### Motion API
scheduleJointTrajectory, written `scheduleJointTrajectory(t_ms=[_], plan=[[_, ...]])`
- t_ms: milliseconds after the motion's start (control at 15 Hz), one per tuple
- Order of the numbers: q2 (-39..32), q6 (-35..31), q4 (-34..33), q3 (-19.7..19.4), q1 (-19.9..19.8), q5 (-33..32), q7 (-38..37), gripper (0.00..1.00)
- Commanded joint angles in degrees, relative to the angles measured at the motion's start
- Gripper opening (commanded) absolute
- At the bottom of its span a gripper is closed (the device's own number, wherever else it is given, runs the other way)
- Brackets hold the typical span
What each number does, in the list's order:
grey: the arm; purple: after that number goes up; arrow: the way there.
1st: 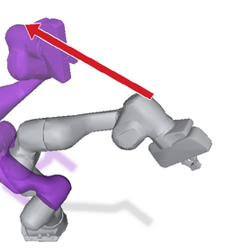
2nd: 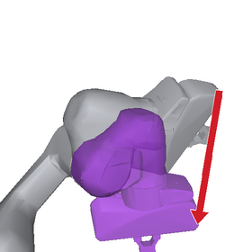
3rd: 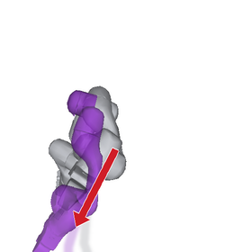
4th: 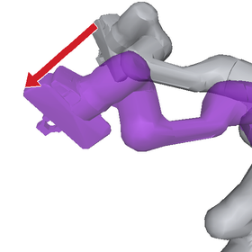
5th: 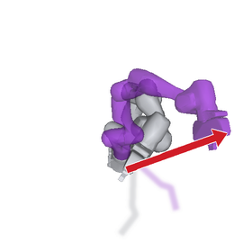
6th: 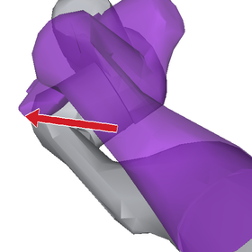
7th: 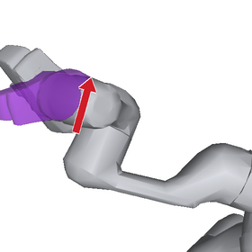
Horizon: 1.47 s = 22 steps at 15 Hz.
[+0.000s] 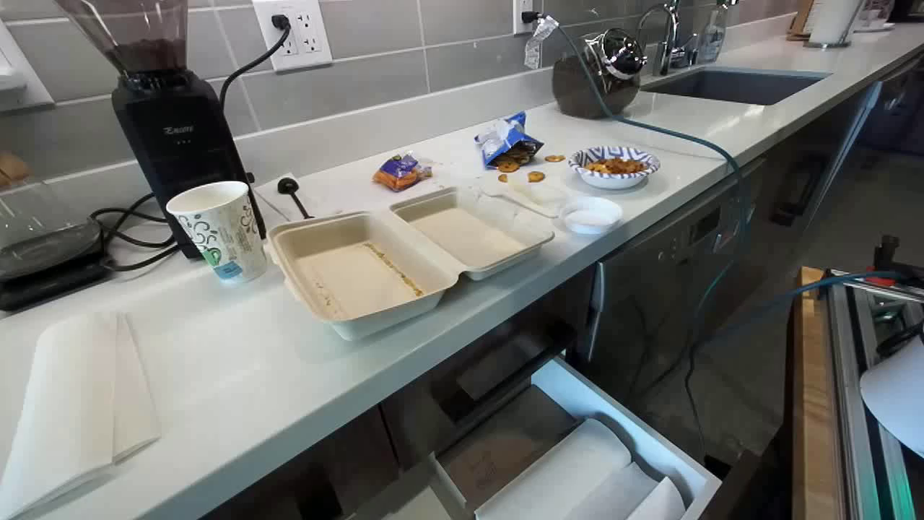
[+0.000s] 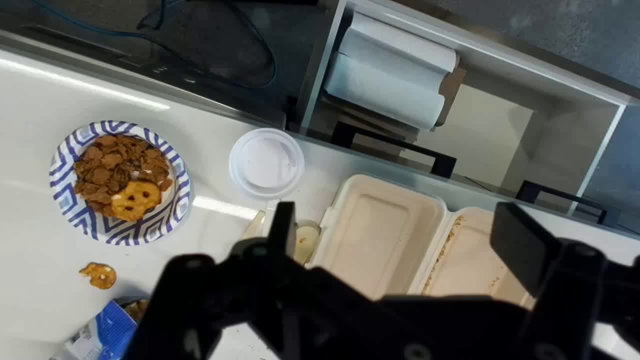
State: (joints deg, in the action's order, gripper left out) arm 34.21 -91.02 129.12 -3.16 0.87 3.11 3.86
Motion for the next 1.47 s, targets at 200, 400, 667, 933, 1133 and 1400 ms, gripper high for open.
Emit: scheduleJointTrajectory(t_ms=[200,400,667,933,1133,1400], plan=[[-0.06,0.1,-0.11,0.34,-0.48,0.17,0.22,1.0],[-0.06,0.1,-0.11,0.34,-0.48,0.17,0.22,1.0],[-0.06,0.1,-0.11,0.34,-0.48,0.17,0.22,1.0],[-0.06,0.1,-0.11,0.34,-0.48,0.17,0.22,1.0],[-5.48,0.16,-2.14,-1.99,-0.7,1.46,2.3,1.0],[-13.31,-8.43,-2.36,-5.09,-1.9,-2.17,9.74,1.0]])
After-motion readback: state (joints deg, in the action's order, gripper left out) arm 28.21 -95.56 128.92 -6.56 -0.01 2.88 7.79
